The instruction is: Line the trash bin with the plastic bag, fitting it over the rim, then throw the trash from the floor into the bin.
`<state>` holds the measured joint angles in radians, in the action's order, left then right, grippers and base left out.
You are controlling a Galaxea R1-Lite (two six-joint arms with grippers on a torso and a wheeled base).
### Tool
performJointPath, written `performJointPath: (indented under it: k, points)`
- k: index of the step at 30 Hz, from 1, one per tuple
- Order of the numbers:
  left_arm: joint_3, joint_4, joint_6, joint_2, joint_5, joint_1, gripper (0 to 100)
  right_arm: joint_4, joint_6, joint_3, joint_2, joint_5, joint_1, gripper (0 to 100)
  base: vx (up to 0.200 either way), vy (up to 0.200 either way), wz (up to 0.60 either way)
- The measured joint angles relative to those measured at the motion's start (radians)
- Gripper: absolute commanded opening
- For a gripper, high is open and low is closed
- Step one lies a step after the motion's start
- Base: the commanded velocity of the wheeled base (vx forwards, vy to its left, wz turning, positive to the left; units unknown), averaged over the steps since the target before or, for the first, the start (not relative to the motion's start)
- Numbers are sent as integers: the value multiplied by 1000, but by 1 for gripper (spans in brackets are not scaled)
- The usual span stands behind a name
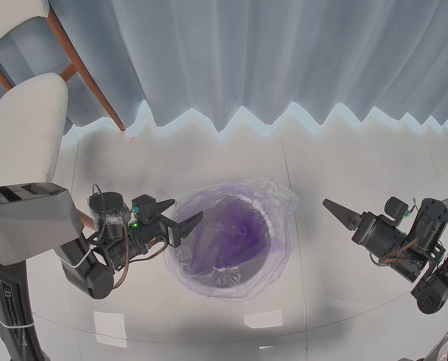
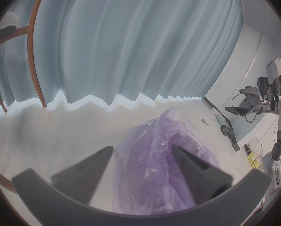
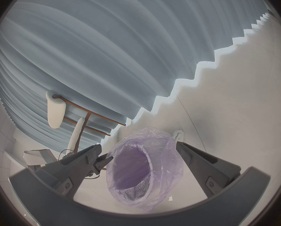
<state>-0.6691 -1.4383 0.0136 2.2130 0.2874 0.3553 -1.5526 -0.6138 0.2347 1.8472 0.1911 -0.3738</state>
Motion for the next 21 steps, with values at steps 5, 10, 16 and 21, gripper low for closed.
performJointPath:
  k: [5, 10, 16, 21]
  points:
    - [-48, 38, 10, 22, 1, -24, 0, 0, -1, 0, 0, 0, 0, 100, 0, 0, 0]
    - [-103, 77, 55, 41, 2, -57, 0, 0, -2, 0, 0, 0, 0, 100, 0, 0, 0]
    - [-154, 101, 164, 53, 4, -70, 0, 0, -2, 0, 2, 0, 0, 100, 0, 0, 0]
    - [-200, 139, 196, 68, 4, -83, 0, 0, -2, 0, 5, 0, 0, 100, 0, 0, 0]
